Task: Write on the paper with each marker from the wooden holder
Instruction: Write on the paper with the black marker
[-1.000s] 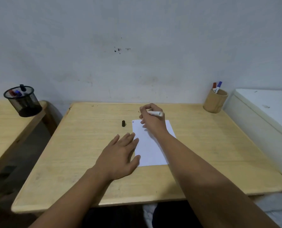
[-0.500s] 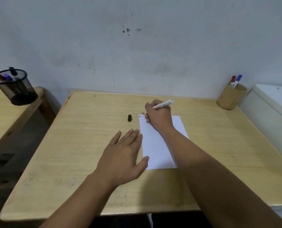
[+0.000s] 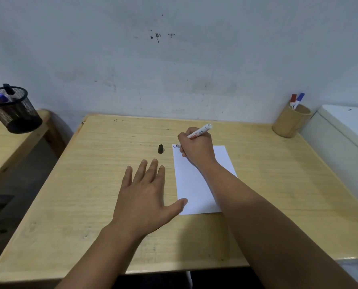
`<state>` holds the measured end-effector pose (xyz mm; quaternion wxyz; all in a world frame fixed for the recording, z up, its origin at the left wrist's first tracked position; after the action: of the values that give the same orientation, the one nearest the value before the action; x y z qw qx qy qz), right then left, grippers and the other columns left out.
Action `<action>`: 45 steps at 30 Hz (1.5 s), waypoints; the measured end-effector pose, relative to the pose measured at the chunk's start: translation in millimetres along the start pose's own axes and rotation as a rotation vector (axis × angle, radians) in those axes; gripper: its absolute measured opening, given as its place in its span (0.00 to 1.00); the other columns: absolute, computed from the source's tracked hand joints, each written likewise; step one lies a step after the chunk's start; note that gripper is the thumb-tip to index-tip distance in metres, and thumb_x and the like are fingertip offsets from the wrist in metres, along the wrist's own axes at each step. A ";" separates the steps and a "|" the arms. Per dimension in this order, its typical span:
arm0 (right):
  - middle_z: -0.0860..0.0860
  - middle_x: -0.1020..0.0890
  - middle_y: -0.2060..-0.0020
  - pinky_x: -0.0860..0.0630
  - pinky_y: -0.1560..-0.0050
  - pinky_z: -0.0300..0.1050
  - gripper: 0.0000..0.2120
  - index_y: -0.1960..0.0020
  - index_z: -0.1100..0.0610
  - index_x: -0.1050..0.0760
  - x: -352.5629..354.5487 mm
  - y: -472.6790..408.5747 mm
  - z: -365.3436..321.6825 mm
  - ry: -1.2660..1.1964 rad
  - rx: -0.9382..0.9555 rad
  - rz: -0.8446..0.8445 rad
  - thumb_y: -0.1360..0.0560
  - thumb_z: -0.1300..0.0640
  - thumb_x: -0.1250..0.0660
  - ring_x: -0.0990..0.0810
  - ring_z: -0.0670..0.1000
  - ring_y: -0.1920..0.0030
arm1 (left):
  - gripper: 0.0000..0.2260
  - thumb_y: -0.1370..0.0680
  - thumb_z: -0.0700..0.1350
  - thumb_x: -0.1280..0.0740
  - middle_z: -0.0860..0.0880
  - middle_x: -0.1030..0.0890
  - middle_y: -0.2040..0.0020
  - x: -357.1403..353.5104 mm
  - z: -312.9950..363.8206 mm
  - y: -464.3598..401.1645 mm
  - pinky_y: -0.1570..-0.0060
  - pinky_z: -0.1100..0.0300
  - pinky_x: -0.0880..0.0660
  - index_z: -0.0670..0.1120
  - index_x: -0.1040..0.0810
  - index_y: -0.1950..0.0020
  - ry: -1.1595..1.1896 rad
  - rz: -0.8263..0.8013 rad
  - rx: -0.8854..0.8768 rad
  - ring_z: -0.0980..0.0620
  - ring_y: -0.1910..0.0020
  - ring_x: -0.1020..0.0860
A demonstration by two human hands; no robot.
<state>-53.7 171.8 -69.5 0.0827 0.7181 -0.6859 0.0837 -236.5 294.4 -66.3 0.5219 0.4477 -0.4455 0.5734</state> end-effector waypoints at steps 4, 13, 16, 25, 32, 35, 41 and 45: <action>0.50 0.24 0.74 0.22 0.66 0.47 0.20 0.75 0.50 0.31 0.5 0.7 -1.2 0.028 0.025 0.000 0.26 0.57 0.31 0.20 0.54 0.69 | 0.49 0.28 0.79 0.52 0.50 0.50 0.14 0.0 0.2 -0.2 0.19 0.42 0.58 0.50 0.45 0.15 -0.023 -0.019 -0.005 0.49 0.15 0.56; 0.51 0.24 0.74 0.20 0.65 0.47 0.17 0.72 0.52 0.30 0.2 0.3 -2.7 0.070 0.064 -0.004 0.26 0.56 0.30 0.20 0.53 0.69 | 0.52 0.29 0.81 0.59 0.50 0.57 0.14 -4.6 -1.8 1.1 0.19 0.41 0.61 0.50 0.53 0.15 -0.057 -0.072 -0.049 0.49 0.16 0.62; 0.52 0.24 0.73 0.20 0.66 0.46 0.18 0.72 0.52 0.30 0.6 0.4 -2.6 0.069 0.071 -0.005 0.26 0.56 0.30 0.20 0.53 0.68 | 0.51 0.29 0.81 0.60 0.49 0.58 0.14 -5.2 -0.9 2.1 0.19 0.41 0.61 0.50 0.53 0.15 -0.061 -0.072 -0.049 0.49 0.16 0.63; 0.51 0.25 0.73 0.20 0.66 0.46 0.18 0.73 0.51 0.31 -0.1 -0.4 -1.5 0.079 0.075 -0.012 0.27 0.55 0.30 0.20 0.54 0.68 | 0.51 0.28 0.81 0.59 0.49 0.58 0.14 -6.2 -0.6 3.0 0.19 0.41 0.61 0.49 0.54 0.15 -0.063 -0.074 -0.049 0.49 0.16 0.63; 0.50 0.25 0.74 0.21 0.65 0.48 0.16 0.72 0.51 0.32 -0.9 -2.9 1.8 0.068 0.054 -0.029 0.28 0.56 0.31 0.20 0.54 0.69 | 0.51 0.28 0.81 0.59 0.50 0.58 0.14 -6.2 -0.5 2.0 0.19 0.41 0.62 0.50 0.53 0.14 -0.048 -0.069 -0.044 0.49 0.16 0.63; 0.49 0.26 0.75 0.21 0.65 0.48 0.18 0.74 0.50 0.32 0.8 -2.9 1.9 0.035 0.041 -0.020 0.28 0.56 0.32 0.20 0.54 0.69 | 0.51 0.28 0.81 0.59 0.50 0.59 0.15 -6.5 -0.2 1.6 0.19 0.41 0.62 0.50 0.54 0.14 -0.054 -0.073 -0.044 0.50 0.17 0.64; 0.53 0.22 0.71 0.24 0.64 0.48 0.16 0.69 0.52 0.29 2.7 -6.2 5.7 -0.143 -0.029 0.002 0.25 0.55 0.29 0.21 0.53 0.69 | 0.50 0.28 0.81 0.59 0.50 0.59 0.15 -7.1 -2.0 2.8 0.19 0.41 0.63 0.50 0.54 0.15 -0.054 -0.070 -0.039 0.50 0.17 0.64; 0.56 0.21 0.71 0.27 0.68 0.45 0.19 0.68 0.53 0.27 -0.9 -8.2 4.7 -0.210 -0.056 -0.063 0.22 0.51 0.23 0.24 0.53 0.71 | 0.50 0.28 0.81 0.59 0.50 0.58 0.15 -5.8 -1.9 3.2 0.19 0.42 0.63 0.50 0.54 0.14 -0.047 -0.070 -0.041 0.50 0.16 0.64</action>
<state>-45.5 172.0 -74.3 0.0329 0.7414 -0.6701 -0.0139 -239.5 295.0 -72.5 0.5402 0.4657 -0.4533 0.5347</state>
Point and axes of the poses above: each hand's wrist, its own y-axis away from the middle knuckle, its own x-axis out of the back of the hand, z = x × y, the point moved 7 cm from there along -y, towards the middle knuckle
